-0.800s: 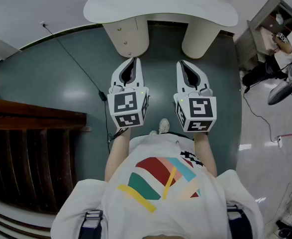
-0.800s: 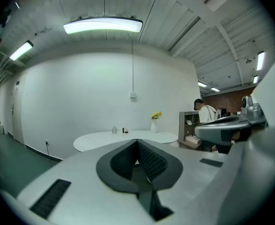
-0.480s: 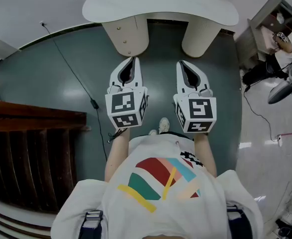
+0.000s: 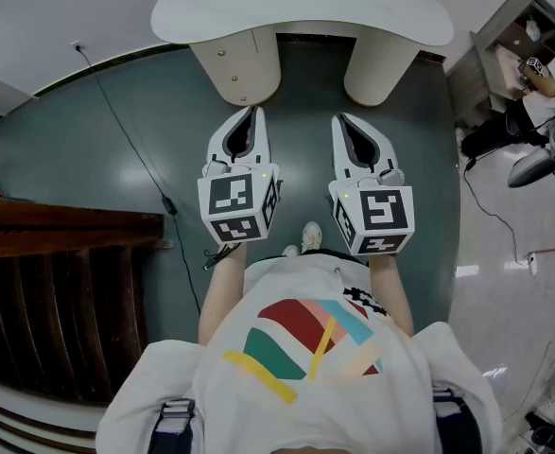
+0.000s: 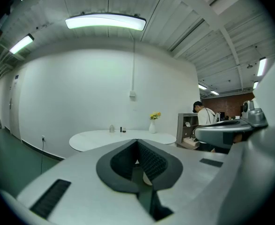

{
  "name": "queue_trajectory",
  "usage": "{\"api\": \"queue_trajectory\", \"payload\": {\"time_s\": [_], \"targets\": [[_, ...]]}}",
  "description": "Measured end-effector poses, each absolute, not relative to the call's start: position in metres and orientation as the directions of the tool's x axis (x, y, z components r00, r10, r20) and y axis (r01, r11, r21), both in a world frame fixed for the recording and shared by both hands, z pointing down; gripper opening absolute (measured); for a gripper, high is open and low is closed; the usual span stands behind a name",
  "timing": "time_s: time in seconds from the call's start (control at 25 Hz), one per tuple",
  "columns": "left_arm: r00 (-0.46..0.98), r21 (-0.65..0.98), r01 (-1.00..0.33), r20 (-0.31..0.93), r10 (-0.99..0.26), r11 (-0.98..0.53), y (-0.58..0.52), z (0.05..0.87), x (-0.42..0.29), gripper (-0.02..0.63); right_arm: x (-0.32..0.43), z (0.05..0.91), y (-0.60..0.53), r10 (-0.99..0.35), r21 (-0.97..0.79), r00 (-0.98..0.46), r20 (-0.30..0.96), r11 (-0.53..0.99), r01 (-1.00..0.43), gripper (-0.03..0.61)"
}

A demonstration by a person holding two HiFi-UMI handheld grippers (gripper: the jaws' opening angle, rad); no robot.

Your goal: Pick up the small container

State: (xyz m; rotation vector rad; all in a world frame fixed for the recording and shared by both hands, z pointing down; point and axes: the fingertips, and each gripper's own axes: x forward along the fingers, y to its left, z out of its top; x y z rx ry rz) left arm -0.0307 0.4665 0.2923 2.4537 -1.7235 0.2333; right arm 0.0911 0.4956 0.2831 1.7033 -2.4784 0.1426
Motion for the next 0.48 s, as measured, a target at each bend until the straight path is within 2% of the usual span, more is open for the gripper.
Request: {"api": "queue_trajectory", "payload": {"time_s": [0.48], "targets": [[0.295, 0.041, -0.956, 0.156, -0.943, -0.292, 0.446, 0.288, -0.022, 0.017, 0.111, 0.287, 0.478, -0.908, 0.011, -0.392, 0.146, 0.397, -0.918, 0.012]]}}
